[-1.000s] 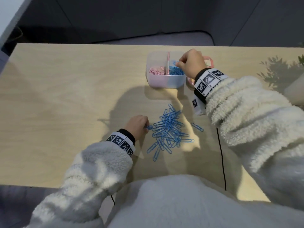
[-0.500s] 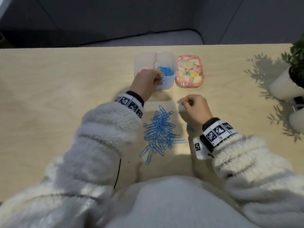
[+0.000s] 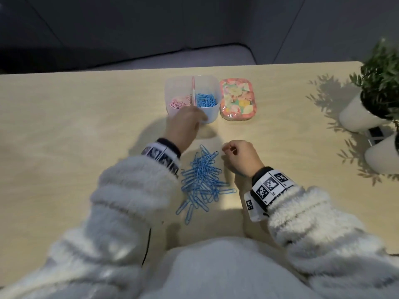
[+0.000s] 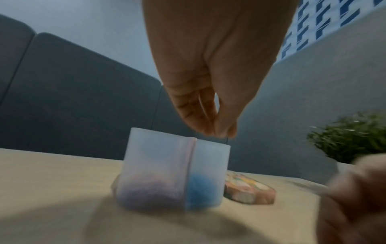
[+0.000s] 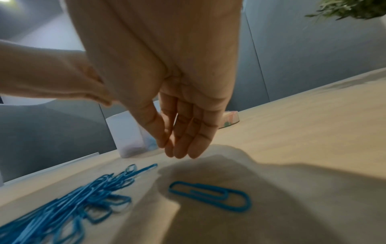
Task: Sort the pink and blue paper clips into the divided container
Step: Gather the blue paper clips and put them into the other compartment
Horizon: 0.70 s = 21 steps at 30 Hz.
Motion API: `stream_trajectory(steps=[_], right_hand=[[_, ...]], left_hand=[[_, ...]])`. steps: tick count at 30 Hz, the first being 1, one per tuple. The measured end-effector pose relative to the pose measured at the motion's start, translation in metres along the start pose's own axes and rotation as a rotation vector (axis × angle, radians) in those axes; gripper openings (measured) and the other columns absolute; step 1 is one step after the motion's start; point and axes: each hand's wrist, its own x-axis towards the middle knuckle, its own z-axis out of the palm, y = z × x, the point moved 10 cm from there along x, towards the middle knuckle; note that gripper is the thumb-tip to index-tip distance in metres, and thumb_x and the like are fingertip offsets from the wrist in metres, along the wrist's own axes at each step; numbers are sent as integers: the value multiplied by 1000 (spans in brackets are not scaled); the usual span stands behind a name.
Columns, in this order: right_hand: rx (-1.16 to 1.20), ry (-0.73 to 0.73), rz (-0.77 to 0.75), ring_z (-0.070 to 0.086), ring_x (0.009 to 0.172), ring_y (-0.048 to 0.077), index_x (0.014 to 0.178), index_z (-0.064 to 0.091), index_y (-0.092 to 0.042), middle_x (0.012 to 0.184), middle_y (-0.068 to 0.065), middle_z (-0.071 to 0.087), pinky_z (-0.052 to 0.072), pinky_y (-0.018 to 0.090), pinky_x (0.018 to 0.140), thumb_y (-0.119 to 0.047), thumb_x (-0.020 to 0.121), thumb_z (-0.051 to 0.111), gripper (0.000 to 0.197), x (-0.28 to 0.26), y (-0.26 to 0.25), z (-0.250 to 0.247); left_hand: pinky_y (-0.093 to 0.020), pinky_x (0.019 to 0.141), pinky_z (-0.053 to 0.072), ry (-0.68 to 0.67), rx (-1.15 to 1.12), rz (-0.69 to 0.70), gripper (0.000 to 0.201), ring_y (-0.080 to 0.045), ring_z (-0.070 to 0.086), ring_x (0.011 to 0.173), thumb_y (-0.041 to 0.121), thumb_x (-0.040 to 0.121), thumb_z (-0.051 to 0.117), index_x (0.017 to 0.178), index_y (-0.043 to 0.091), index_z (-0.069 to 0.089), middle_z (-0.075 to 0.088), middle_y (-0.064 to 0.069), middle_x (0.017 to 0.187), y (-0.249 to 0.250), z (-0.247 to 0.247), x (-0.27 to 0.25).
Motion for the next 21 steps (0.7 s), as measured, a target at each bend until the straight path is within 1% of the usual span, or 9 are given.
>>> stream_trajectory(steps=[4, 6, 8, 10, 14, 16, 18, 19, 21], right_hand=[[-36, 59, -15, 63, 93, 29, 97, 70, -4, 99, 14, 71, 47, 31, 82, -10, 86, 53, 21, 1, -13, 1], [-84, 44, -44, 62, 93, 31, 96, 69, -2, 98, 17, 69, 47, 32, 79, -13, 86, 52, 22, 7, -23, 8], [-157, 0, -82, 58, 92, 34, 90, 67, -1, 95, 20, 64, 49, 38, 78, -19, 86, 51, 24, 14, -36, 21], [-256, -69, -121, 52, 94, 34, 88, 63, -1, 97, 20, 57, 47, 43, 80, -24, 88, 51, 26, 14, -48, 36], [-382, -179, -220, 45, 107, 32, 106, 61, -7, 111, 15, 52, 43, 43, 90, -26, 91, 50, 27, 3, -57, 57], [-357, -220, -231, 43, 111, 29, 114, 61, -11, 115, 12, 51, 41, 42, 94, -22, 90, 53, 28, -4, -52, 58], [-260, -211, -219, 46, 110, 27, 113, 64, -13, 112, 10, 54, 43, 42, 95, -18, 89, 54, 26, -8, -46, 53], [-207, -184, -212, 47, 109, 27, 112, 65, -12, 111, 10, 56, 44, 42, 94, -16, 89, 54, 25, -9, -43, 48], [-172, -152, -198, 47, 110, 27, 114, 63, -10, 112, 11, 56, 44, 42, 94, -14, 88, 54, 28, -9, -37, 40]], left_hand=[[-37, 86, 45, -264, 112, -163, 21, -29, 59, 101, 14, 86, 60, 106, 12, 65, 60, -10, 111, -42, 38, -76], [-37, 81, 46, -326, 114, -265, 20, -30, 60, 95, 19, 84, 62, 102, 12, 64, 58, -10, 105, -62, 46, -104], [-36, 78, 46, -311, 62, -312, 19, -30, 60, 91, 18, 80, 65, 97, 11, 63, 57, -11, 100, -70, 47, -119], [-34, 78, 44, -286, 38, -326, 16, -29, 59, 91, 17, 81, 64, 95, 10, 62, 58, -11, 98, -71, 49, -123], [-32, 79, 40, -233, -18, -360, 13, -30, 57, 93, 13, 83, 61, 94, 7, 63, 60, -13, 97, -69, 54, -118], [-28, 77, 37, -223, -38, -349, 14, -29, 57, 93, 14, 84, 59, 95, 7, 64, 60, -13, 98, -61, 57, -113], [-24, 75, 34, -240, -38, -322, 17, -28, 57, 93, 17, 85, 59, 98, 8, 63, 59, -11, 99, -53, 61, -108], [-24, 76, 36, -253, -37, -313, 20, -27, 57, 93, 19, 85, 59, 100, 8, 63, 59, -11, 100, -50, 63, -107], [-30, 83, 42, -272, -22, -300, 26, -26, 56, 95, 25, 84, 61, 104, 9, 62, 57, -11, 104, -47, 66, -105]])
